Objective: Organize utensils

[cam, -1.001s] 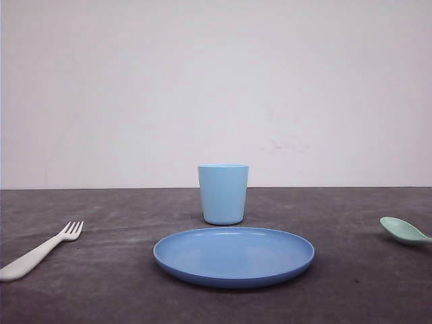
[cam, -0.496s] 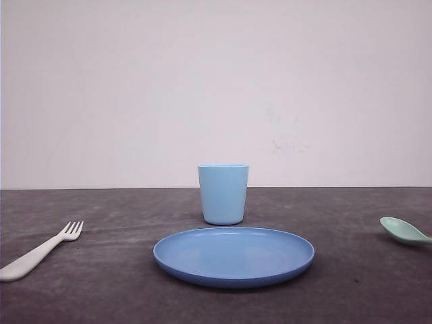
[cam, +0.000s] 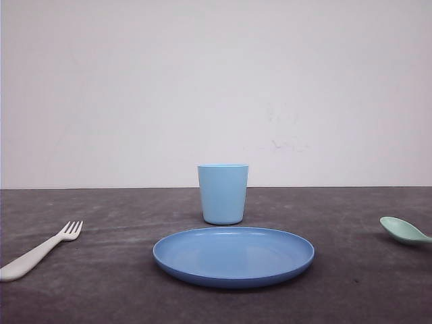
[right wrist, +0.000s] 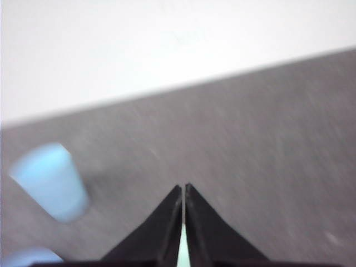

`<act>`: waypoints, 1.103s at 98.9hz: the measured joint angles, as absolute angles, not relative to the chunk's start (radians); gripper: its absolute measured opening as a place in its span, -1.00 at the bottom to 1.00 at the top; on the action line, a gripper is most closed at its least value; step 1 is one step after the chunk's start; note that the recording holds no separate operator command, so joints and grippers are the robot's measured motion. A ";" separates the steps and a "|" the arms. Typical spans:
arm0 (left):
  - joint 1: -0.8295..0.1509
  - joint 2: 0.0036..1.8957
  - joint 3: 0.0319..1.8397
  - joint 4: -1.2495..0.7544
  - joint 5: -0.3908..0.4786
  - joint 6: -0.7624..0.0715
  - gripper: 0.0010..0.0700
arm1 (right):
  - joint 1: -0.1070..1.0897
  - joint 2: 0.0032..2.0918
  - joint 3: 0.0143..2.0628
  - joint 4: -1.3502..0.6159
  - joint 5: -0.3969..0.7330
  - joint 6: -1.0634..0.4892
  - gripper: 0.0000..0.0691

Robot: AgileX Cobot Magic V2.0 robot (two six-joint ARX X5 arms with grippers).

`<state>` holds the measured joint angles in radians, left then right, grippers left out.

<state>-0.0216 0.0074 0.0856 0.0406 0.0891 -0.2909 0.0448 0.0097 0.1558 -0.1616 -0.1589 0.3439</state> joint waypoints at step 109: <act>-0.119 0.746 0.783 -0.622 0.107 -0.093 -0.99 | 0.045 0.772 0.791 -0.777 -0.085 0.127 -0.97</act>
<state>-0.1188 0.7460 0.7834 -0.6216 0.1074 -0.0929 0.0448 0.7715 0.7914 -0.7773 -0.0849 0.1272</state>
